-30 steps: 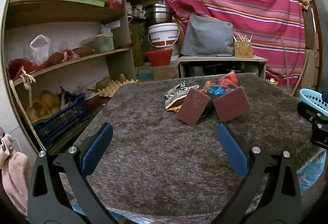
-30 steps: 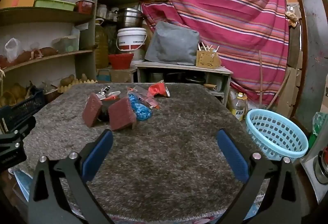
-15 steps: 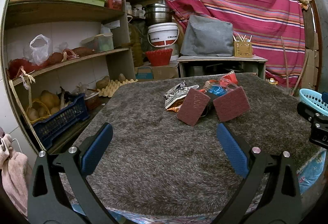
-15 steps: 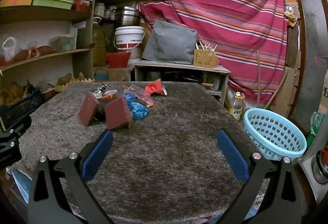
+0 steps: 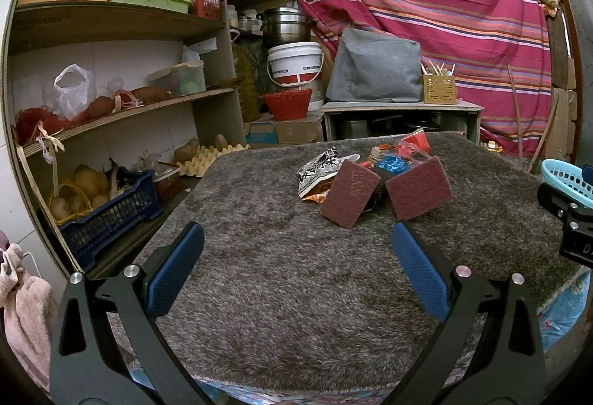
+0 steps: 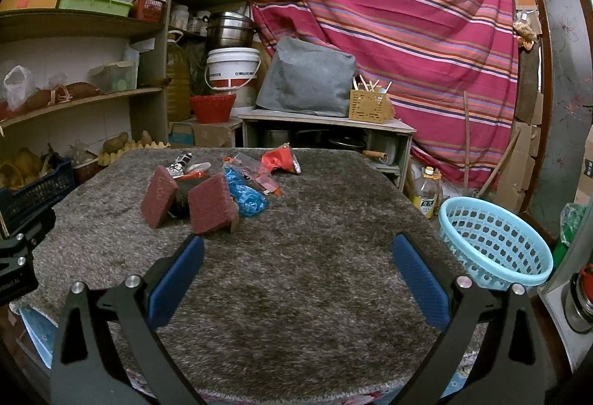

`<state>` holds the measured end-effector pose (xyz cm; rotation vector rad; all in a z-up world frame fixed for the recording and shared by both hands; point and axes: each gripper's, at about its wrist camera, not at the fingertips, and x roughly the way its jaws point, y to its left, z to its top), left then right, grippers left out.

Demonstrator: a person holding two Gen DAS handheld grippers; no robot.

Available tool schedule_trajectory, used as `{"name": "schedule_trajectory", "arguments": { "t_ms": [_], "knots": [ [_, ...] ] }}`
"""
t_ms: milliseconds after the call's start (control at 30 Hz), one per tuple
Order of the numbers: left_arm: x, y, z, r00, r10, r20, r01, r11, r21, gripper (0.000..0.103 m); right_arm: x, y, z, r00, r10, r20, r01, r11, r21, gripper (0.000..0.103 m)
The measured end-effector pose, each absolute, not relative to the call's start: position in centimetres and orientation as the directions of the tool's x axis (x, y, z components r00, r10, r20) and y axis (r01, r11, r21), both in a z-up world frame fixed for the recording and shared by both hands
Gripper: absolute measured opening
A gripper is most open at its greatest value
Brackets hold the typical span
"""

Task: Collect trash

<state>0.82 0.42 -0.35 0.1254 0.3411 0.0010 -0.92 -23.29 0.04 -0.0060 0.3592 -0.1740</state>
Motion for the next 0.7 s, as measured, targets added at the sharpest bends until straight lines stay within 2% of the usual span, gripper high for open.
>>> {"name": "schedule_trajectory", "arguments": {
  "t_ms": [700],
  "knots": [
    [0.84,0.4,-0.25,0.943,0.023,-0.332,0.02,0.992,0.125,0.098,-0.97,-23.48,0.01,0.921,-0.174,-0.349,0.171,0.984,-0.041,0.099]
  ]
}}
